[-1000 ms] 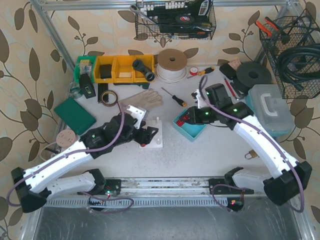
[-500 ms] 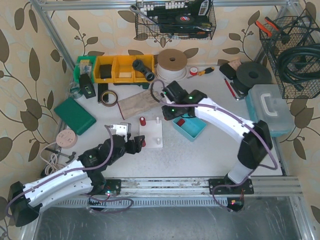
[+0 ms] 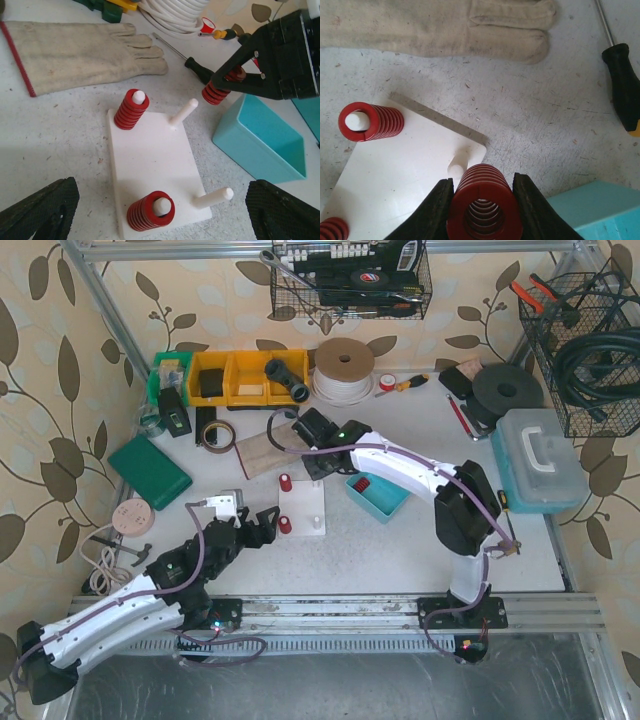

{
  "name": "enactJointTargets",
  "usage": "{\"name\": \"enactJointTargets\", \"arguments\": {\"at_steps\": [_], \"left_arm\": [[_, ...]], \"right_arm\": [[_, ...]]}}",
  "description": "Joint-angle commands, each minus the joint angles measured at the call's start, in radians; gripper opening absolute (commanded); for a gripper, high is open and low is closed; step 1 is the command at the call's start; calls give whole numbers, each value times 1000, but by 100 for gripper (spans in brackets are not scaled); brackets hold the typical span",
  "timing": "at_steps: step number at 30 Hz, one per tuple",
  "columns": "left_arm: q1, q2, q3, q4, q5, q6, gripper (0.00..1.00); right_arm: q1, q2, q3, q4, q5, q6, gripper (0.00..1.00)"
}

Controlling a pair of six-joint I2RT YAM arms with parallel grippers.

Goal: Install the large spring

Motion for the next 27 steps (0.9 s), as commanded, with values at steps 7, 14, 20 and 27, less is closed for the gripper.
{"name": "enactJointTargets", "arguments": {"at_steps": [7,14,20,27], "left_arm": [[14,31,9,-11,-77,-48,93],[14,50,12,2,-75,-48,94],[14,47,8,4,-77,-48,94],[14,56,11,8,-76,-48,94]], "right_arm": [[25,45,14,76,23,27,0],[25,62,-5,90,25,32,0],[25,73,-39,123,49,43,0],[25,74,-84,152,79,70,0]]}}
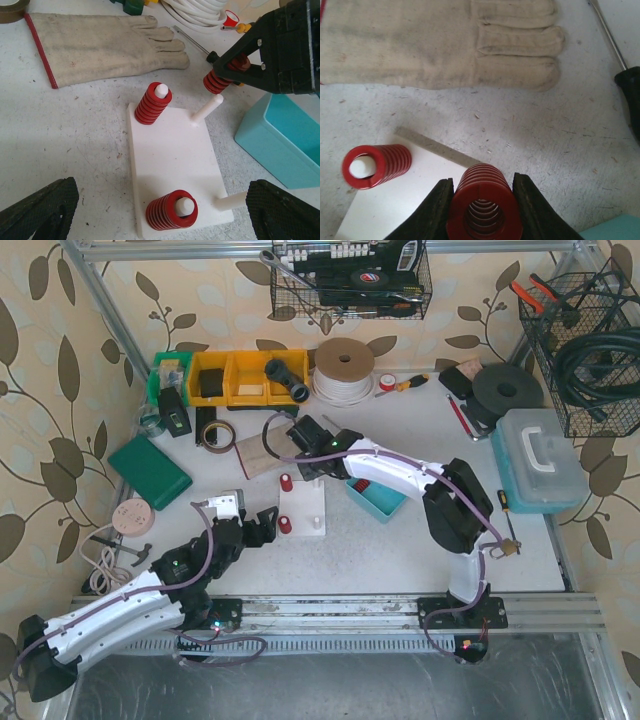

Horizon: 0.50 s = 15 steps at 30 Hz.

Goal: Install the large spring

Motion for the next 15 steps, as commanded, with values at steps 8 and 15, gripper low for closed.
{"name": "enactJointTargets", "arguments": {"at_steps": [8,15], "left_arm": [[7,2,13,28,-21,-12,94],[7,2,13,31,-23,-12,94]], "right_arm": [[18,9,-66,-22,44,49,0],[20,-27,-62,-10,72,26,0]]}}
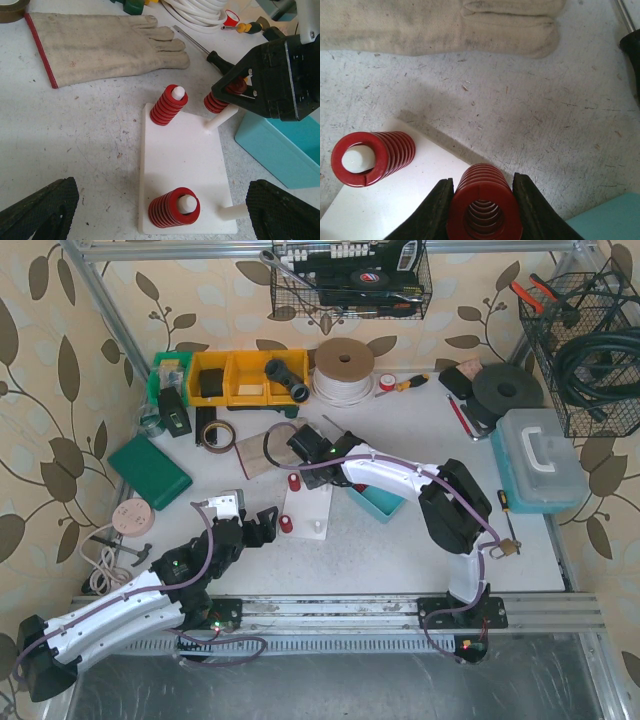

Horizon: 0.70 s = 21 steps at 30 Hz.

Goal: Install the large spring

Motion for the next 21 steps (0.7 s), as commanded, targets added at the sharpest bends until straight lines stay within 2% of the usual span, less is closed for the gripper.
{"name": "enactJointTargets", "arguments": {"at_steps": [1,9,21], "left_arm": [[7,1,13,32,-21,-12,94],[7,-13,5,35,-21,-9,94],[7,-37,-7,38,-21,-9,94]], "right_arm": [[7,-33,13,-15,40,-11,0],[8,-132,-44,-9,80,-1,0],[35,-153,-88,-19,96,44,0]]}}
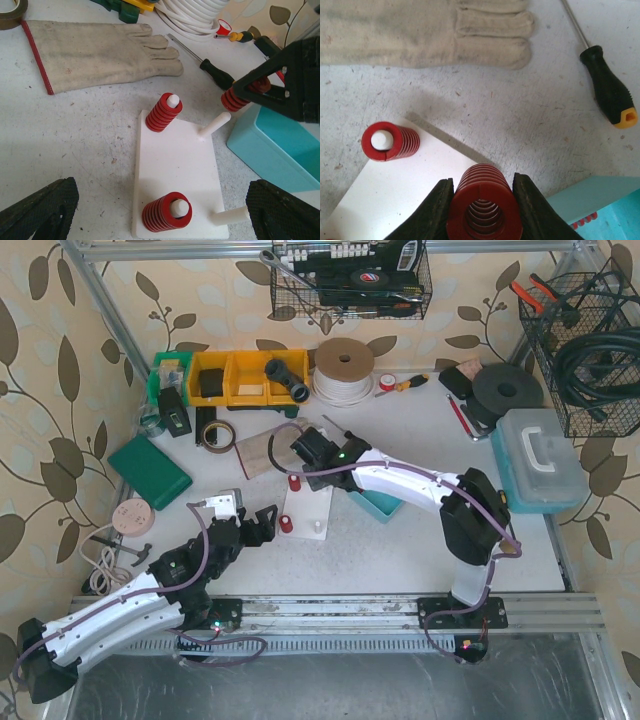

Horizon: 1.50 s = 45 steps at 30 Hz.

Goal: Install the large spring

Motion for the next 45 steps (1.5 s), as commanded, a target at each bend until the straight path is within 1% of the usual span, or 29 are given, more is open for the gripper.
{"name": "enactJointTargets", "arguments": {"at_steps": [1,11,16,22,31,37,42,45], "left_arm": [[7,-7,-6,31,-21,-9,94],[7,-5,-4,33,-23,-9,94],[8,-2,-6,34,-24,-10,94],[9,2,-5,36,-26,-8,94],[10,7,-9,47,-26,-3,94],[12,8,-10,50,-22,0,94],[12,-10,-16,48,-22,-3,94],[13,-17,-20,48,-20,-3,94]], "right_arm": [[8,-28,-41,-2,34,32,0],[4,31,-54,27,-4,51,0],[-22,37,-82,83,-54,60,0],[-21,56,-77,70,-54,70,0],[2,-16,-92,84,10,51,0],[6,-41,-54,51,35,29,0],[15,-94,-86,21,52,62,0],[20,-124,-120,31,50,77,0]]}}
